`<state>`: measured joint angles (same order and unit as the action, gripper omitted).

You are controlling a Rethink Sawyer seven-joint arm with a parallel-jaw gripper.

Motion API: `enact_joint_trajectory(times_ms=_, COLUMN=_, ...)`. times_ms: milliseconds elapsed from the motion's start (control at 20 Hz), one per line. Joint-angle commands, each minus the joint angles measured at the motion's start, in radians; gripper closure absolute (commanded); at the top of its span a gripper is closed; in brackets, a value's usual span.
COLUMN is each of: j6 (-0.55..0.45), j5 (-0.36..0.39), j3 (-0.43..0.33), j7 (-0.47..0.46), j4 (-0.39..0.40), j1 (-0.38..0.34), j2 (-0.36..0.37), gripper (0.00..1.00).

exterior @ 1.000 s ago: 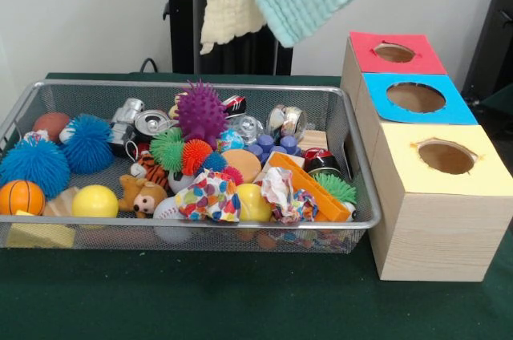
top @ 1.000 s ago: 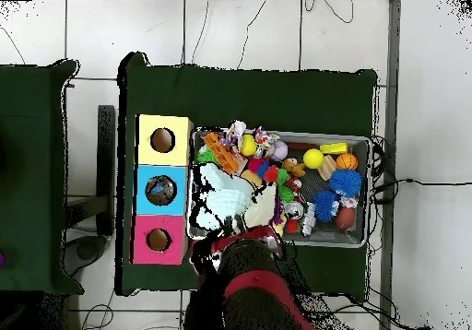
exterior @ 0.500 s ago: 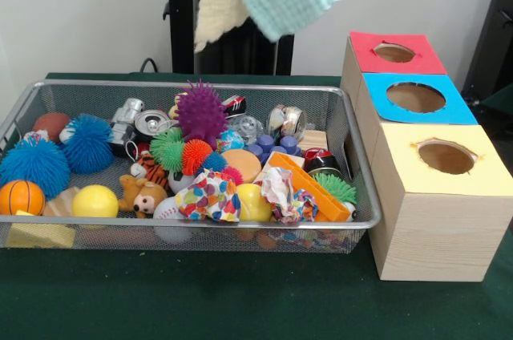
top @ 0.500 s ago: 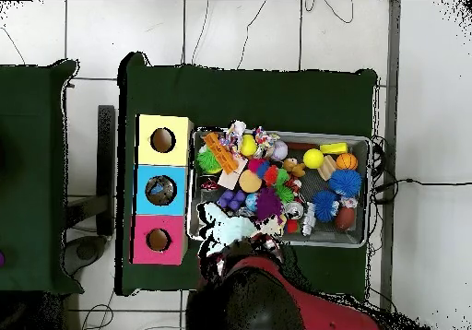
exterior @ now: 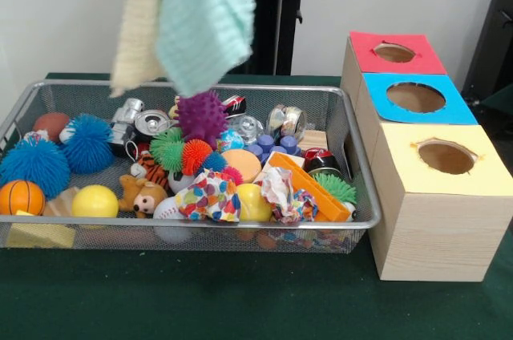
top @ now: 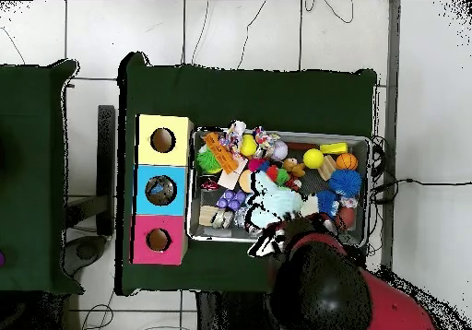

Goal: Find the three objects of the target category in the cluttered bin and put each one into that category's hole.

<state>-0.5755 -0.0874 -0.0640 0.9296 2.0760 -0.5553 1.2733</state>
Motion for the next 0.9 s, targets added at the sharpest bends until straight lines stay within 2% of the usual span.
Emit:
enact_joint_trajectory(times_ms=50, j6=0.154, j5=0.001, j3=-0.181, j7=-0.062, j4=0.064, j1=-0.161, j2=-0.174, gripper=1.00)
enact_joint_trajectory(times_ms=350, j6=0.208, j5=0.086, j3=-0.265, j7=-0.059, j4=0.040, j1=-0.265, j2=-0.277, gripper=1.00)
enact_joint_trajectory(times_ms=500, j6=0.276, j5=0.127, j3=-0.316, j7=-0.042, j4=0.058, j1=-0.315, j2=-0.319, gripper=1.00)
enact_joint_trajectory(times_ms=900, j6=0.352, j5=0.240, j3=-0.355, j7=0.026, j4=0.044, j1=-0.359, j2=-0.403, gripper=1.00)
